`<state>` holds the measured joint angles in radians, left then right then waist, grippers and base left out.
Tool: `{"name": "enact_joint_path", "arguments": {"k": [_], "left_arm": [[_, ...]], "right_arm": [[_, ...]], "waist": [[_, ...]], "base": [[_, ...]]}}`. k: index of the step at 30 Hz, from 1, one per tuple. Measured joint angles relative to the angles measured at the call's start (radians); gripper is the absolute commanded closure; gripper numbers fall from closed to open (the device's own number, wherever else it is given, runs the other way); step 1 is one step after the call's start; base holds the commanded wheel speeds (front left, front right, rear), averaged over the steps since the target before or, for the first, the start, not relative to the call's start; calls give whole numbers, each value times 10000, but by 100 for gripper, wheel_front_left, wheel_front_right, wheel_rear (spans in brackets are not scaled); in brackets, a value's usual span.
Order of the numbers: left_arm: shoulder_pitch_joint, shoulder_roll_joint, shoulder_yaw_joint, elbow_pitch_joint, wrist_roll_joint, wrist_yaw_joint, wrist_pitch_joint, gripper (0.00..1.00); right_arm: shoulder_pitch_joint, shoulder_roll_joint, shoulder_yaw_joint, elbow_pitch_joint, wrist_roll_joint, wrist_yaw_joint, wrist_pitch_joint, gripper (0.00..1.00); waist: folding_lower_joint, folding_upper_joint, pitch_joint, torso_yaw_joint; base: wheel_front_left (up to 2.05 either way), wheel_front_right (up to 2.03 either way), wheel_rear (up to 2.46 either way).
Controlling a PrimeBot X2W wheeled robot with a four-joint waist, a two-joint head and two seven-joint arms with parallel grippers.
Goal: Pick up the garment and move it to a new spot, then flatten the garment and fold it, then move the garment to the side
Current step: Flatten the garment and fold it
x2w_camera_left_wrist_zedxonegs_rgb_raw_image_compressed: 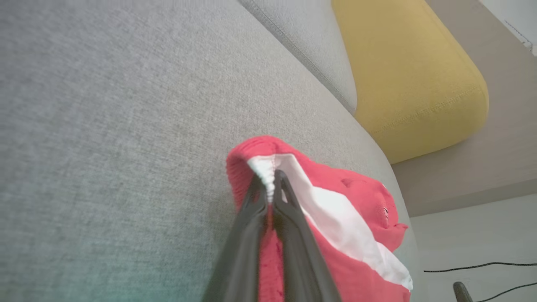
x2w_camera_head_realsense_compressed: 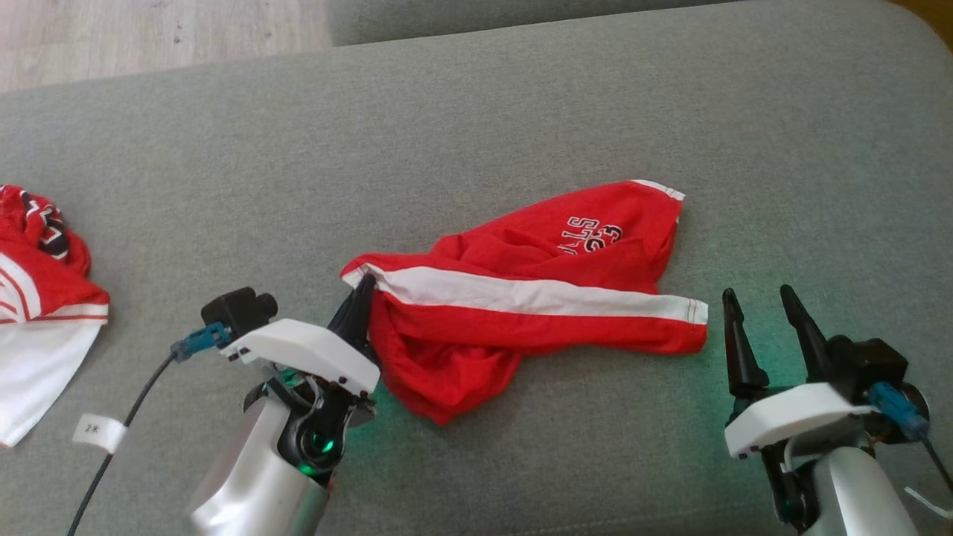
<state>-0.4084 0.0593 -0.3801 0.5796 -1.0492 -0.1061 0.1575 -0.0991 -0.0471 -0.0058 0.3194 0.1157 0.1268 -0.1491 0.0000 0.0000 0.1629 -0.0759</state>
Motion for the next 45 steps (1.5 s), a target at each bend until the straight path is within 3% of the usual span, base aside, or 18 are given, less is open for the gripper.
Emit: {"name": "enact_joint_path", "arguments": {"k": [16,29,30,31,32,33,35,39,45], "left_arm": [[1104,161,-506,-1241,997,278,-1064,100],[1105,186,-706,-1801,1001,424,-1062,100],[1106,188,-715,-1852,1003,445,-1062,100],[1108,190,-727,-1912,1005,445,-1060,100],[1110,192,-732,-1965,1037,447,-1060,100],[1112,196,-734,-2008,1072,449,-1060,100],[1127,219,-736,-2080,1087,456,-1058,100],[1285,267,-738,-2220,1087,539,-1041,100],[1335,320,-742,-2366,1087,627,-1001,100]], "right_arm": [[-6,-2,245,-138,167,0,2324,0],[-1321,-662,1164,1532,186,0,3450,0],[-1376,-721,1269,1670,148,0,3521,7],[-1421,-748,1331,1741,150,0,3519,22],[-1464,-761,1365,1791,159,0,3517,51],[-1521,-765,1423,1841,163,0,3517,51],[-1632,-765,1569,1929,165,0,3517,60],[-1706,-767,1659,2098,163,0,3522,98],[-1756,-754,1576,2113,61,0,3519,100]], "waist": [[0,0,59,364],[0,0,175,470],[0,0,178,493],[0,0,181,517],[0,0,183,538],[0,0,181,552],[0,0,170,560],[0,0,136,536],[0,0,63,471]], "base": [[0,0,0],[0,0,0],[0,0,0],[0,0,0],[0,0,0],[0,0,0],[0,0,0],[0,0,0],[0,0,0]]}}
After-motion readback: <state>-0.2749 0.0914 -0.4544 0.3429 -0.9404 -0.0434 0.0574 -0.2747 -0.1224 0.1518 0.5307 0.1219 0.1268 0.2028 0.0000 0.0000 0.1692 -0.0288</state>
